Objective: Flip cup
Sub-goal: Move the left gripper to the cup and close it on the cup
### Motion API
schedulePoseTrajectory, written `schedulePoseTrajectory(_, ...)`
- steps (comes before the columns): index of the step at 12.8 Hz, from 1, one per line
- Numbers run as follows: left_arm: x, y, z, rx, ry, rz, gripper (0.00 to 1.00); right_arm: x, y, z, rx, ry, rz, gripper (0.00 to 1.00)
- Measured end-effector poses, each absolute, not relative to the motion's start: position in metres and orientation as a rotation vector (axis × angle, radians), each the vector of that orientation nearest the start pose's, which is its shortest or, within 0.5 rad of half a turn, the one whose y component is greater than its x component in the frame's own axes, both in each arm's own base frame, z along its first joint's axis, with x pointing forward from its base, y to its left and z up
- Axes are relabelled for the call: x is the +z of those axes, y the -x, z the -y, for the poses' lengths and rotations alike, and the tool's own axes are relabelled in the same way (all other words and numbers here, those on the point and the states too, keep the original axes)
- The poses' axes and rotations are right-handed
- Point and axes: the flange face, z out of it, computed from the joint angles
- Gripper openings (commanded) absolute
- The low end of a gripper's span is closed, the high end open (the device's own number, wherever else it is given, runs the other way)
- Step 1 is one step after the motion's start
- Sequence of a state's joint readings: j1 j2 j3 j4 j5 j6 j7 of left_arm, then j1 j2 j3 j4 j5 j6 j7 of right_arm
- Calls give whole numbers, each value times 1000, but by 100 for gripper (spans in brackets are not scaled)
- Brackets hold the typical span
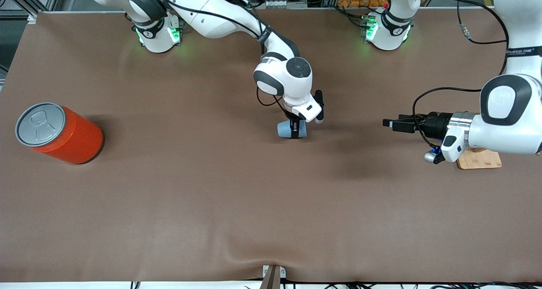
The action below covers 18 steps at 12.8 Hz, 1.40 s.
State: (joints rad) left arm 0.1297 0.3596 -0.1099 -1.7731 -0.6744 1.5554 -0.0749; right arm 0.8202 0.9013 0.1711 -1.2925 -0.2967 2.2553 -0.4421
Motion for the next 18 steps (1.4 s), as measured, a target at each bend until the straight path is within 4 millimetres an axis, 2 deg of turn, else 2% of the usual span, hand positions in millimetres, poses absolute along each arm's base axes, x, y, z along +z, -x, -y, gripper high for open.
schedulePoseTrajectory(1, 340, -583, 52, -728, -2311, -363, 100, 211, -444, -612, -175, 2311, 2244, 11)
schedulePoseTrajectory(2, 329, -579, 55, -725, -2289, -388, 100, 211, -442, -613, -178, 2317, 2242, 50)
schedulePoseTrajectory(3, 318, -574, 58, -718, -2263, -404, 100, 211, -441, -614, -179, 2319, 2242, 100)
schedulePoseTrajectory(9, 241, -533, 78, -619, -2078, -470, 100, 216, -450, -611, -200, 2338, 2233, 100)
schedulePoseTrajectory(13, 224, -521, 97, -563, -2011, -500, 100, 223, -452, -612, -211, 2340, 2230, 100)
schedulePoseTrajectory(16, 193, -509, 109, -515, -1920, -499, 100, 239, -452, -612, -182, 2355, 2234, 100)
schedulePoseTrajectory(18, 174, -505, 116, -502, -1900, -498, 100, 263, -452, -611, -166, 2370, 2236, 100)
